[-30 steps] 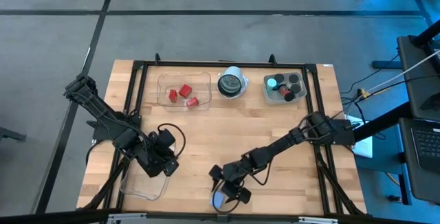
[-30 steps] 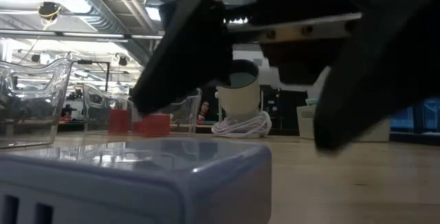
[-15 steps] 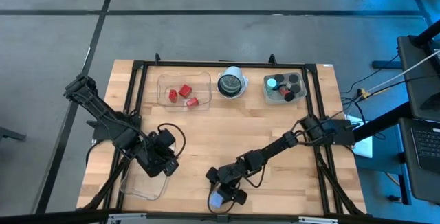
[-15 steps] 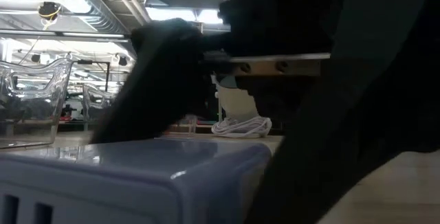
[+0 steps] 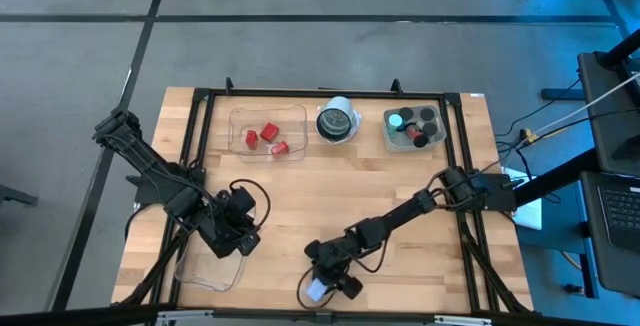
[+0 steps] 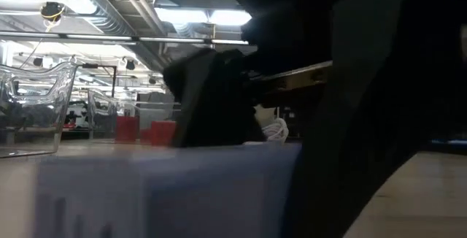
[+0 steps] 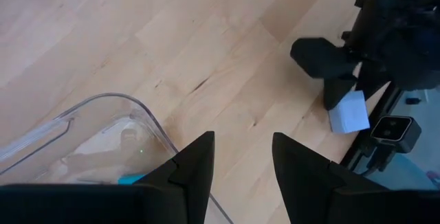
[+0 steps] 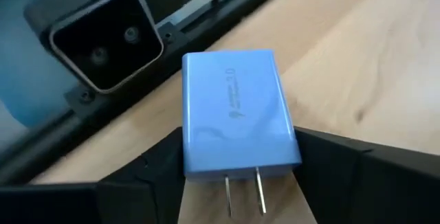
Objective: Pick & Place Office items
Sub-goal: Put the light blue charger adapter into the top transparent bin
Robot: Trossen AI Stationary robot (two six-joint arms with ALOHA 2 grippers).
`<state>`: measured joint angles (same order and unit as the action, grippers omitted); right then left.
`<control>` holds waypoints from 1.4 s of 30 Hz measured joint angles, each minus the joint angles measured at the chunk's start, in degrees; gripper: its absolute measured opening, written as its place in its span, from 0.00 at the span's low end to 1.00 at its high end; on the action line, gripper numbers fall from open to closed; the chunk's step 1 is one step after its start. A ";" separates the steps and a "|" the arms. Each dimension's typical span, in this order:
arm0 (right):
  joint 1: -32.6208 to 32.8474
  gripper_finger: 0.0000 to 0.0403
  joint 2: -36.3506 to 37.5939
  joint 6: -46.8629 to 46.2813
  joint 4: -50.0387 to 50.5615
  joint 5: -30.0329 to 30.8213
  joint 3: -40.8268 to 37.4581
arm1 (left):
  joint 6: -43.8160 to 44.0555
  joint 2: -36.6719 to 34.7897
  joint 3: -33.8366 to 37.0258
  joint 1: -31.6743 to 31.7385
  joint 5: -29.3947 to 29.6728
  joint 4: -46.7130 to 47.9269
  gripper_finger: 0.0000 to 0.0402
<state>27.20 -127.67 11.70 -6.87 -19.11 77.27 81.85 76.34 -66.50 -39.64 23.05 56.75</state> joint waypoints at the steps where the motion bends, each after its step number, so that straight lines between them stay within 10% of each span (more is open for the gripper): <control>1: -0.01 0.53 0.55 -3.20 0.62 0.04 -0.08 | 0.02 0.00 0.02 0.00 0.00 0.00 0.36; 6: -0.55 0.53 8.45 -10.91 9.16 4.33 -0.19 | -0.14 0.00 0.00 -0.02 2.59 -0.07 0.36; 19: -0.59 0.55 27.95 -17.26 26.01 40.37 -0.12 | -13.90 0.00 0.02 5.02 10.87 -17.28 0.49; 28: -0.52 0.55 32.56 -14.17 26.18 51.83 -0.10 | -20.70 0.00 0.02 10.88 13.41 -33.76 0.63; 42: -0.66 0.55 32.56 -7.00 22.31 62.24 -0.10 | -20.60 0.07 0.02 18.39 10.68 -34.18 0.66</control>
<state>26.55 -95.11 4.69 15.44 43.14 77.16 61.24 76.40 -66.48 -21.25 33.73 22.57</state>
